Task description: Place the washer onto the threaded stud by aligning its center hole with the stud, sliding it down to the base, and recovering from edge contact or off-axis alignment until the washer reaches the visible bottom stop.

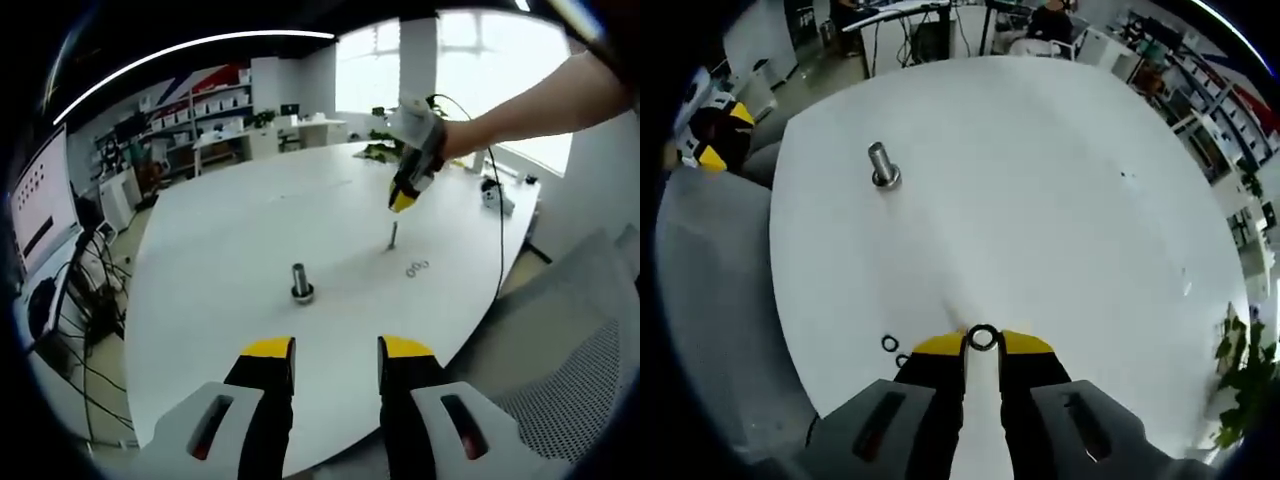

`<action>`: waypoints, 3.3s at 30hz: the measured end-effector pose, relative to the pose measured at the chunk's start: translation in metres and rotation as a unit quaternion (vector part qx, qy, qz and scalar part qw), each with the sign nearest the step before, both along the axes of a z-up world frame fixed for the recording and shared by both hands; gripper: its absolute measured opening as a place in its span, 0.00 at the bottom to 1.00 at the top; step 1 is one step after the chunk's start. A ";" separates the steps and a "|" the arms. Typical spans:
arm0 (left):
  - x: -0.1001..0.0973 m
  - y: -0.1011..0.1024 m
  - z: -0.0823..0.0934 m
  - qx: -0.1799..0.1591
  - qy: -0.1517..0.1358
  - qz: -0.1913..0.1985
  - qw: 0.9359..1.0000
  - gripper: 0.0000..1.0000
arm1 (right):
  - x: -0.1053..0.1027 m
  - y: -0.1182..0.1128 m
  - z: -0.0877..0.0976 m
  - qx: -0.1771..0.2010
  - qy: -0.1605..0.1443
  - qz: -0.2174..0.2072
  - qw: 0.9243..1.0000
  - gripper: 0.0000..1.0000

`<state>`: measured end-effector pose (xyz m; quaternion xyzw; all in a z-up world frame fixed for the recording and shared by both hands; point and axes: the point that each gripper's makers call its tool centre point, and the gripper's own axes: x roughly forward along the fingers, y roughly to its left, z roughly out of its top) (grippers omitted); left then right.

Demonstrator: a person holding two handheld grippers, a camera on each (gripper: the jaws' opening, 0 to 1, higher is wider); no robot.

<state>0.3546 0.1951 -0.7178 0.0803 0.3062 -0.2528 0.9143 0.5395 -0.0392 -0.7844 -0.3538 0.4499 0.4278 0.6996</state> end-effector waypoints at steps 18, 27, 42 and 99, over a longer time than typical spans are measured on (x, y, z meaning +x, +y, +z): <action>-0.002 -0.003 -0.004 0.008 0.007 -0.011 1.000 0.31 | -0.008 0.001 -0.021 -0.029 0.015 0.040 0.999 0.14; -0.002 -0.003 -0.005 0.006 0.011 -0.011 1.000 0.31 | -0.007 -0.001 -0.027 -0.036 0.021 0.041 0.998 0.14; -0.003 -0.004 -0.006 0.007 0.015 -0.014 1.000 0.30 | -0.009 -0.001 -0.036 -0.041 0.034 0.031 0.998 0.14; -0.004 0.000 -0.010 0.015 0.022 -0.006 1.000 0.30 | -0.019 -0.001 -0.075 -0.046 0.066 0.010 0.997 0.21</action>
